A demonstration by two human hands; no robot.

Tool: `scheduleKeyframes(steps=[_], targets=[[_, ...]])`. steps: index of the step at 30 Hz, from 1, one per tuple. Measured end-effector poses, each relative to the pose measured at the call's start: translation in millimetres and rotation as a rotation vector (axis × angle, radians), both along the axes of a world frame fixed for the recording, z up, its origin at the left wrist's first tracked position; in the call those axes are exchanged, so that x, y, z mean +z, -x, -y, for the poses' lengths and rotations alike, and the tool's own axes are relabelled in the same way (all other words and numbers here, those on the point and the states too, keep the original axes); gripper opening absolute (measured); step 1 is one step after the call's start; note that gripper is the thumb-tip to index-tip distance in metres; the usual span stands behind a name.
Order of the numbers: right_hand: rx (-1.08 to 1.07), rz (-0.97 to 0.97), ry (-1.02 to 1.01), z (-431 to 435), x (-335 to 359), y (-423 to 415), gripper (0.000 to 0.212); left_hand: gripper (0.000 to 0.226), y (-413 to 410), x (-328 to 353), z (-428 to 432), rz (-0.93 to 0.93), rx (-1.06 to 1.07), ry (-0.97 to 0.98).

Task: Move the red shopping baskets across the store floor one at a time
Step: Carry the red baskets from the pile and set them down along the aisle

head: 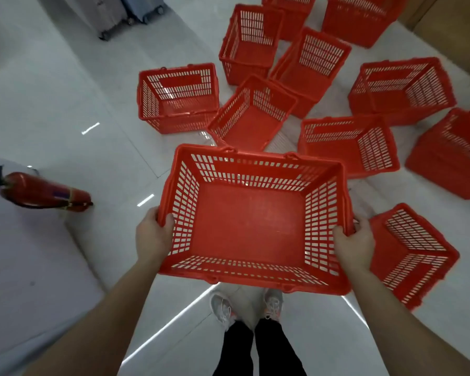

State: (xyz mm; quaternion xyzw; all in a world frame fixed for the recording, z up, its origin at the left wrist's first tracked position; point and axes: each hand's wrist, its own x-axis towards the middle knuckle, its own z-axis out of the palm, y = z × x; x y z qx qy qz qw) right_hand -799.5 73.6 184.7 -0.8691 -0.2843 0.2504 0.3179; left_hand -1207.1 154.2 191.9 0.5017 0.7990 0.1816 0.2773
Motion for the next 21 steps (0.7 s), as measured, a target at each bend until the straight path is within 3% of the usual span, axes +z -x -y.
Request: scheduleKeyframes(steps=[4, 11, 16, 21], targets=[[-0.057, -0.01, -0.003, -19, -101, 0, 0.043, 0.046, -6, -105, -33, -0.014, -0.018, 0.088], [-0.149, -0.027, 0.002, -19, -244, -4, 0.046, 0.044, -18, -253, -51, 0.016, -0.036, 0.075], [-0.083, -0.158, 0.123, -1, -313, -4, 0.059, 0.04, -17, -326, -45, -0.017, -0.116, 0.161], [0.07, -0.265, 0.219, -10, -365, 16, 0.06, 0.05, 1, -367, -33, -0.026, -0.054, 0.282]])
